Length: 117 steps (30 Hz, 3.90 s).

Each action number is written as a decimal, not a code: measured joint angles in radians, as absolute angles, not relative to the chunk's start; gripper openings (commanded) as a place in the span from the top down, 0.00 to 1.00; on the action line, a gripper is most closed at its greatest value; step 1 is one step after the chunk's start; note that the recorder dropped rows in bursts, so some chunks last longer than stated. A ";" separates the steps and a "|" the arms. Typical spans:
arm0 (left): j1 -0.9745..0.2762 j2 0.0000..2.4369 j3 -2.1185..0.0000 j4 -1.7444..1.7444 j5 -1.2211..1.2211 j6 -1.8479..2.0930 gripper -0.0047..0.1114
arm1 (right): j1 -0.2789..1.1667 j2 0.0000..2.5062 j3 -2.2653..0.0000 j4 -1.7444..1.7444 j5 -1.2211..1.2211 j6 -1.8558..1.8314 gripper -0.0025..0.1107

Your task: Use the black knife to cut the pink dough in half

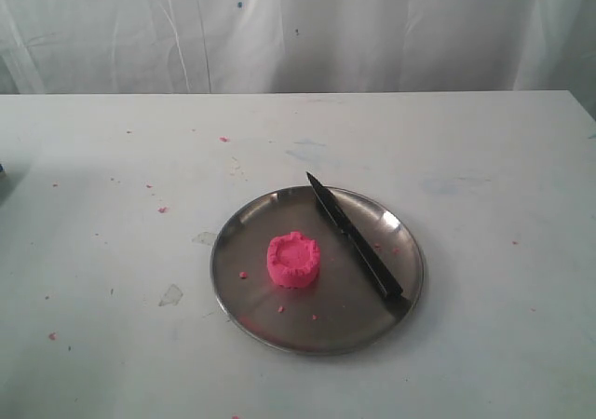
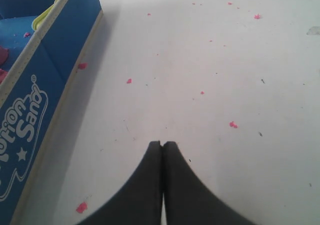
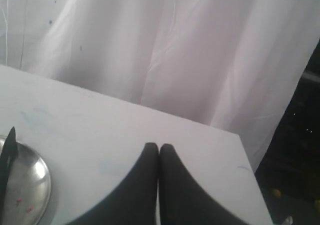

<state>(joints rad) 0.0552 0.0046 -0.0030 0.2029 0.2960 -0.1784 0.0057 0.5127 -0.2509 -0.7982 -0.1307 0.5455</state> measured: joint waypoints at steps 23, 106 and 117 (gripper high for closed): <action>0.055 0.005 -0.003 0.203 0.296 -0.178 0.96 | 0.085 1.155 -0.446 -1.167 -0.224 1.081 0.98; 0.055 0.005 -0.003 0.203 0.296 -0.178 0.96 | 0.447 1.842 -0.996 0.272 0.425 -0.447 0.57; 0.055 0.005 -0.003 0.203 0.296 -0.178 0.96 | 0.447 1.875 -1.001 0.234 0.427 -0.435 0.77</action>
<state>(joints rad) 0.0552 0.0046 -0.0030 0.2029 0.2960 -0.1784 0.4471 1.8745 -1.0008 0.2344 0.4273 -0.4347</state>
